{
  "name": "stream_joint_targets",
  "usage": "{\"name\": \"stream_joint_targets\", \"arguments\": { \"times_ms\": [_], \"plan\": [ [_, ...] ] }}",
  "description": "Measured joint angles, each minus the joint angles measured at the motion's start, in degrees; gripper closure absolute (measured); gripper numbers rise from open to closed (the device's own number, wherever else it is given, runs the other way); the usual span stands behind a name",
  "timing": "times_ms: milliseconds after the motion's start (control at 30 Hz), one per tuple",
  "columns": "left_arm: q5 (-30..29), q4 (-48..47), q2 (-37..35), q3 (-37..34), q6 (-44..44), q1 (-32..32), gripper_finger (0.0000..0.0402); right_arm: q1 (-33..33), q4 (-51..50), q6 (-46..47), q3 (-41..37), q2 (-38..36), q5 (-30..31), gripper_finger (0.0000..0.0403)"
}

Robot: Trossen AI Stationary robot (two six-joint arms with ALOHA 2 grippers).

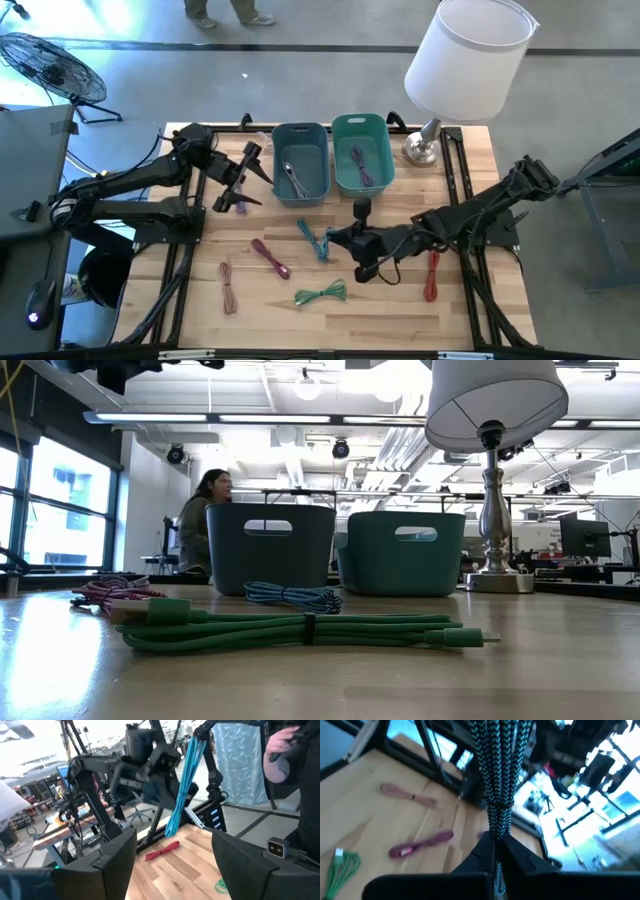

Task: Pick & Place USB Port
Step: Put the right blue charger cable into the blue bin

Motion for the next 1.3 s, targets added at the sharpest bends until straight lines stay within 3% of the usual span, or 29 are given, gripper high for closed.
{"name": "stream_joint_targets", "arguments": {
  "times_ms": [200,667,1300],
  "plan": [
    [-6.9,4.4,3.1,0.0,0.1,-7.8,0.0147,-3.4,2.2,-1.2,0.0,1.1,-5.1,0.0400],
    [-13.4,15.9,10.0,0.0,-1.3,-19.1,0.0147,-5.6,6.5,-2.3,0.0,3.4,-10.0,0.0400],
    [-15.5,25.0,18.2,0.1,-3.9,-20.8,0.0147,-8.8,9.4,-1.7,0.2,6.7,-15.1,0.0400]
  ]
}}
